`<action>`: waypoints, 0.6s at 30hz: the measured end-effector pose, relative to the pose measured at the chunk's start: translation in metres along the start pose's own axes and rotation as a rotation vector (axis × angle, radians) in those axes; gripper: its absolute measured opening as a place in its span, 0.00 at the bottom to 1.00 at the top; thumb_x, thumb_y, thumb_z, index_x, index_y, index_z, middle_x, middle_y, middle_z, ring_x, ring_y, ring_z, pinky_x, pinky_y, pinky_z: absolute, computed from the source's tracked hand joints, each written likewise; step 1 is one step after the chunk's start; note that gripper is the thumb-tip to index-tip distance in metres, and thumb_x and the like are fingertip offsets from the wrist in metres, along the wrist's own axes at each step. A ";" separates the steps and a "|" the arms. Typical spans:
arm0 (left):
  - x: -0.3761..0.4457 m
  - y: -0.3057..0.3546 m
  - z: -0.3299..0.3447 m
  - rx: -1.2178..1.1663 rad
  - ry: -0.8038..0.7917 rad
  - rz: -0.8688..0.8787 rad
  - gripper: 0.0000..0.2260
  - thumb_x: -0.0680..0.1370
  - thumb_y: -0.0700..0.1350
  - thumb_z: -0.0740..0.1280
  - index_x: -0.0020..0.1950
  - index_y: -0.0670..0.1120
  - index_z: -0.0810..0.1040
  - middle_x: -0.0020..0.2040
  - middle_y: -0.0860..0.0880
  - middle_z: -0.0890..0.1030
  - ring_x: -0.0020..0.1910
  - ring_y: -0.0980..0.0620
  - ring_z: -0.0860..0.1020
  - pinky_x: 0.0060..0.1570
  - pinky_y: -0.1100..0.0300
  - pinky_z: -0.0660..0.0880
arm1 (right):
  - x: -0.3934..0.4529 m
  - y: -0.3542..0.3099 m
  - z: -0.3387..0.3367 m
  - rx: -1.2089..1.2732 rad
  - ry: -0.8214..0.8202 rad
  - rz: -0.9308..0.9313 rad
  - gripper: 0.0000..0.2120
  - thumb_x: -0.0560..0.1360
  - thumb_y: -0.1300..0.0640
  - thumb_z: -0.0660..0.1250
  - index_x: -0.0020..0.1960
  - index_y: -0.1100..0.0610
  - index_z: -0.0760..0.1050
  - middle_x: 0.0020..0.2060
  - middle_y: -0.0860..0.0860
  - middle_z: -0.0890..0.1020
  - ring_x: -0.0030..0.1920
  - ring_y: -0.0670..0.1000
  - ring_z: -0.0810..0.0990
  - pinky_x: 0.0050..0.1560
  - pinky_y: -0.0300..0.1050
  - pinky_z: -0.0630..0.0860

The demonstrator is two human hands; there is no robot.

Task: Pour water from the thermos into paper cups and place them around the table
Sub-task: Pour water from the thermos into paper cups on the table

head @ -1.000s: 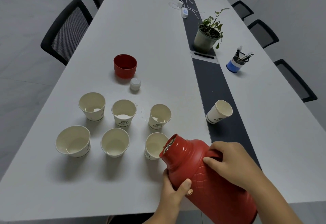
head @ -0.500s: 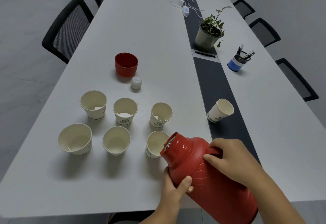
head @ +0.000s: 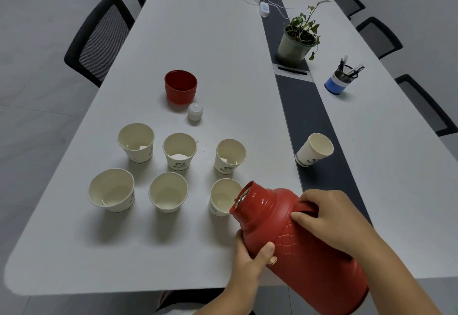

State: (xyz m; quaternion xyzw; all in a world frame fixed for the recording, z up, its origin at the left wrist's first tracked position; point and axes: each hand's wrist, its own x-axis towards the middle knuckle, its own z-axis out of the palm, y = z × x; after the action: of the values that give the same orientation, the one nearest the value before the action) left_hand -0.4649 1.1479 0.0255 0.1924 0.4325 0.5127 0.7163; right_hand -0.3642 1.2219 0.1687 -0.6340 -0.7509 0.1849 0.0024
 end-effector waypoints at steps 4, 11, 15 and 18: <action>0.000 0.006 0.000 0.038 0.007 0.039 0.34 0.54 0.57 0.72 0.56 0.52 0.67 0.52 0.48 0.78 0.44 0.59 0.81 0.39 0.68 0.76 | -0.003 0.006 0.001 0.040 0.013 -0.016 0.07 0.70 0.52 0.67 0.41 0.56 0.77 0.36 0.50 0.81 0.38 0.46 0.77 0.42 0.42 0.74; 0.000 0.021 -0.001 0.193 -0.004 0.137 0.39 0.52 0.53 0.75 0.60 0.53 0.65 0.56 0.48 0.76 0.50 0.53 0.80 0.44 0.60 0.79 | -0.022 0.027 0.004 0.277 0.050 -0.055 0.10 0.68 0.58 0.71 0.35 0.45 0.74 0.30 0.46 0.80 0.39 0.40 0.77 0.37 0.29 0.70; -0.003 0.028 0.000 0.339 0.011 0.195 0.41 0.50 0.55 0.75 0.61 0.60 0.62 0.59 0.58 0.73 0.55 0.68 0.74 0.52 0.73 0.73 | -0.035 0.041 0.012 0.424 0.138 -0.037 0.12 0.67 0.63 0.73 0.35 0.46 0.76 0.34 0.40 0.81 0.35 0.42 0.79 0.34 0.29 0.71; -0.001 0.036 0.003 0.506 0.025 0.245 0.42 0.49 0.58 0.74 0.59 0.67 0.59 0.57 0.66 0.71 0.53 0.77 0.70 0.46 0.83 0.67 | -0.041 0.050 0.018 0.533 0.205 -0.017 0.09 0.65 0.57 0.71 0.41 0.44 0.76 0.34 0.37 0.81 0.34 0.42 0.79 0.34 0.30 0.72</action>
State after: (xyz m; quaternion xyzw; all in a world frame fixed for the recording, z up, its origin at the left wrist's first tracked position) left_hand -0.4830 1.1617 0.0533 0.4097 0.5291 0.4734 0.5728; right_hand -0.3133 1.1838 0.1471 -0.6200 -0.6770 0.3108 0.2463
